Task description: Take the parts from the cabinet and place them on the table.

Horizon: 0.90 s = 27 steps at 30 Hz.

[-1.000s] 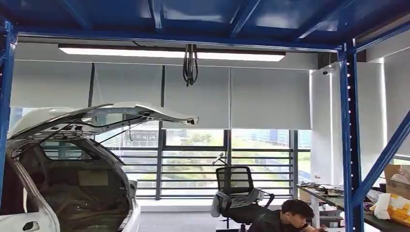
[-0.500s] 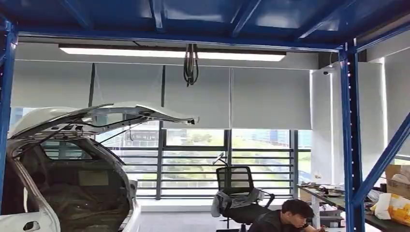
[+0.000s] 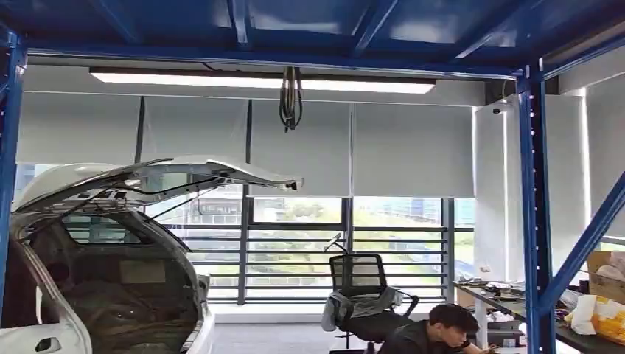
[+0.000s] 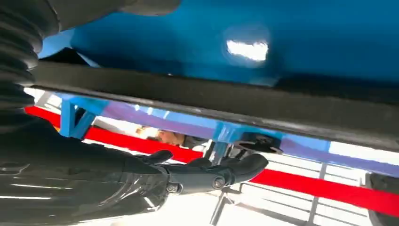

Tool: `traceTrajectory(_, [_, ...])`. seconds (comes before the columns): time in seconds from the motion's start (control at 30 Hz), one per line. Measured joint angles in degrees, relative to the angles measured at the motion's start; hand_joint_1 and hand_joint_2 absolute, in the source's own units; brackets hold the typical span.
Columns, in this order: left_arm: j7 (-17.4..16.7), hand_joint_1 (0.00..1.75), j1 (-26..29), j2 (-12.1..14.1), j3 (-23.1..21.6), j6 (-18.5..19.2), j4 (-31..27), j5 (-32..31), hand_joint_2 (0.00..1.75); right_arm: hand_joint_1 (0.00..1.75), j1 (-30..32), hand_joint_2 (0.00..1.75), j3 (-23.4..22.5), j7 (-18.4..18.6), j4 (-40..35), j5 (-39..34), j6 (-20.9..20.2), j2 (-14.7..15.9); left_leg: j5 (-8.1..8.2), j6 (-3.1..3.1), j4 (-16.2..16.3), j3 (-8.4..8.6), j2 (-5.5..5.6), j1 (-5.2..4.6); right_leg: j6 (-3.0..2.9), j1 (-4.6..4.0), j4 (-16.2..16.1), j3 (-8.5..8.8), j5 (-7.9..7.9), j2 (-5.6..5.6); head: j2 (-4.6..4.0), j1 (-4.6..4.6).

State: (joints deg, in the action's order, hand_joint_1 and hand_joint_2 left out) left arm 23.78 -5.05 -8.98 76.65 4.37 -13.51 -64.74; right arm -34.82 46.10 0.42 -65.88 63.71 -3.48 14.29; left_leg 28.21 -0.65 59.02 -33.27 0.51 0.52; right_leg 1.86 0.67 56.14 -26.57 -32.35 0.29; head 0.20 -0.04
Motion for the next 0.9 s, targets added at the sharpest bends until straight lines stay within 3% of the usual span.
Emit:
traceTrajectory(0.23, [0.0,0.00,0.0,0.1,0.0,0.0,0.0,-0.2,0.00,0.00,1.1,1.75,-1.0,0.5,-0.1,1.8,0.6,0.7,0.00,0.00,0.0,0.01,0.00,0.00,0.00,0.00,0.0,0.00,0.00,0.00,0.00,0.00])
traceTrajectory(0.53, [0.0,0.00,0.1,0.1,0.0,0.0,0.0,-0.5,0.00,0.00,3.5,1.75,-2.5,4.5,-1.8,11.4,3.2,1.5,0.00,0.00,0.0,0.01,0.00,0.00,0.00,0.00,0.0,0.02,0.00,0.00,0.00,0.00])
traceTrajectory(0.9, [0.0,0.00,0.1,0.1,0.0,0.0,0.0,-0.6,0.00,0.00,5.4,1.75,-6.3,3.6,-3.0,13.6,2.4,1.7,0.00,0.00,0.0,0.01,0.00,0.00,0.00,0.00,0.0,0.01,0.00,0.00,0.00,0.00])
